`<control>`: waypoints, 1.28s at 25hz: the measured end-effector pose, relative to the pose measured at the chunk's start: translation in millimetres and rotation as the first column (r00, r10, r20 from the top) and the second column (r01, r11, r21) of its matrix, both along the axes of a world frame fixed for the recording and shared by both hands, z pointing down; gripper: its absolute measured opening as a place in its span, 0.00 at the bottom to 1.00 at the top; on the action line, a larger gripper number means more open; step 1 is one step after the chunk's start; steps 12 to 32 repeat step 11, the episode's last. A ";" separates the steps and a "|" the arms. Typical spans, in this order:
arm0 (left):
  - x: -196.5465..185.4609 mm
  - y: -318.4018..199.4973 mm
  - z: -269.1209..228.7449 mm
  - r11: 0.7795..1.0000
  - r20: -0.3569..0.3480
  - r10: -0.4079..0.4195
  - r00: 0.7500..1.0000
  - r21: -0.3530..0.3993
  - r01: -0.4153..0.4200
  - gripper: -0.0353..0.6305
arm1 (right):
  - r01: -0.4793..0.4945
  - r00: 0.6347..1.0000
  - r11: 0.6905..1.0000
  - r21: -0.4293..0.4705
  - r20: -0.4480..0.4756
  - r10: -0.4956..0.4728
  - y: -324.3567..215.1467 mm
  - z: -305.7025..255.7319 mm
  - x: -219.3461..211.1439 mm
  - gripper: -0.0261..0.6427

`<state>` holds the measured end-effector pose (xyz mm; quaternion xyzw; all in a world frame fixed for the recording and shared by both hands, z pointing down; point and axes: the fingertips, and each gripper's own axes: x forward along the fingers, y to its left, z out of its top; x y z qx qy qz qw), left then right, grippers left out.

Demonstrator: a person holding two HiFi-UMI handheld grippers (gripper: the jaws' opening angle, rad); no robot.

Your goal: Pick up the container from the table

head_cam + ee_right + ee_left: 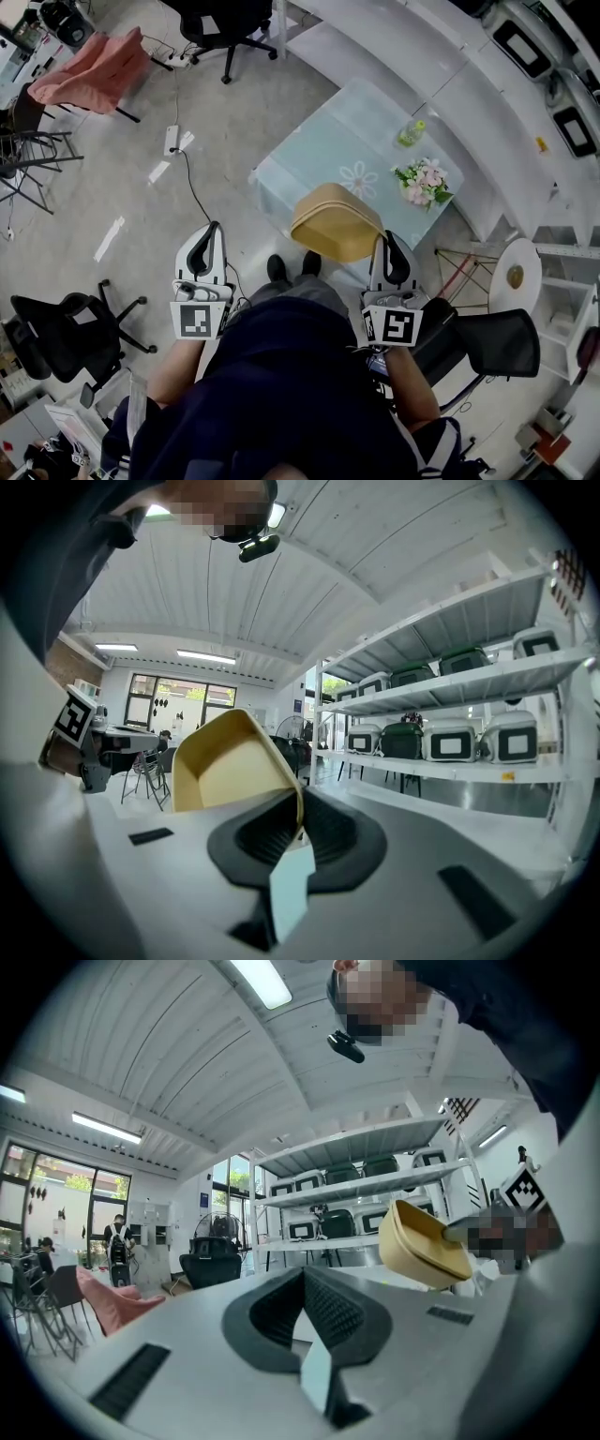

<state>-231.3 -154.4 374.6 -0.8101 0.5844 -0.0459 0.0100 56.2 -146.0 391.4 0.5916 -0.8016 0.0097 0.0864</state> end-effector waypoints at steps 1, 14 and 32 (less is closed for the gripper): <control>1.1 -0.3 -0.4 1.000 0.002 0.003 1.000 0.004 -0.003 0.06 | 0.000 1.000 1.000 -0.001 0.003 0.000 -0.5 0.2 0.5 0.07; 2.6 -1.8 2.0 1.000 0.000 0.003 1.000 -0.008 -0.003 0.06 | -0.014 1.000 1.000 -0.007 0.003 0.014 -2.7 1.3 6.0 0.07; 2.6 -1.8 2.0 1.000 0.000 0.003 1.000 -0.008 -0.003 0.06 | -0.014 1.000 1.000 -0.007 0.003 0.014 -2.7 1.3 6.0 0.07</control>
